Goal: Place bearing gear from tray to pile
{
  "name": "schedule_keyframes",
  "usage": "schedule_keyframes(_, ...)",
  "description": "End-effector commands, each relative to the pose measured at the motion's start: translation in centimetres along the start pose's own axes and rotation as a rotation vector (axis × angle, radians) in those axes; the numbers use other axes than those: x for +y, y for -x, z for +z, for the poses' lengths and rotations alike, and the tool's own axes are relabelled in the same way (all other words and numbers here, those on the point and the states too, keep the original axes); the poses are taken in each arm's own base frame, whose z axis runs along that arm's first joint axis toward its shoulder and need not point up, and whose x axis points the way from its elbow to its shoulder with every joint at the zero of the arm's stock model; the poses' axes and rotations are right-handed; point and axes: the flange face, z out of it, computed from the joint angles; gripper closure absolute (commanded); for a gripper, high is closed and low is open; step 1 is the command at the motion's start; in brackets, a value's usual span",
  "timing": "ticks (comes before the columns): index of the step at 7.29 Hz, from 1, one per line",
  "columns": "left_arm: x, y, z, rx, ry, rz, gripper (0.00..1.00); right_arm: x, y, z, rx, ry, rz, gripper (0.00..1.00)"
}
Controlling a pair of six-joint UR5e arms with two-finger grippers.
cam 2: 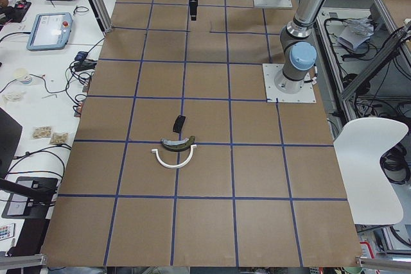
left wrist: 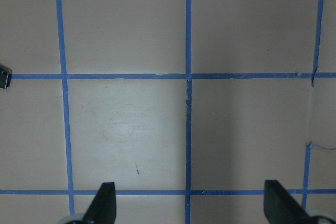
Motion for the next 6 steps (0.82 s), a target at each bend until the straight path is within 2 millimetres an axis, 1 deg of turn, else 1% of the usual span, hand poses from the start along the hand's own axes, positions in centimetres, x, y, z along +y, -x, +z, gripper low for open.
schedule_keyframes(1, 0.0, 0.0, -0.1, 0.002, -0.003, 0.0, 0.0, -0.7, 0.6, -2.8, 0.021, 0.041, -0.015, 0.83)
schedule_keyframes(2, 0.1, 0.0, -0.1, -0.003, -0.001, 0.0, 0.0, -3.6, 3.2, -6.4, -0.001, 0.091, -0.045, 0.83)
schedule_keyframes(3, 0.1, 0.0, -0.2, -0.001, -0.004, 0.0, 0.0, -7.1, 6.3, -9.8, -0.006, 0.124, -0.002, 0.83)
schedule_keyframes(4, 0.1, 0.0, -0.2, 0.0, -0.004, 0.0, 0.0, -11.0, 11.0, -13.4, -0.038, 0.142, 0.063, 0.83)
schedule_keyframes(5, 0.2, 0.0, -0.1, -0.003, -0.003, 0.0, 0.0, -15.8, 17.5, -18.0, -0.031, 0.168, 0.13, 0.83)
schedule_keyframes(6, 0.2, 0.0, -0.1, -0.003, -0.003, 0.0, 0.0, -19.9, 23.5, -21.2, 0.006, 0.191, 0.143, 0.83)
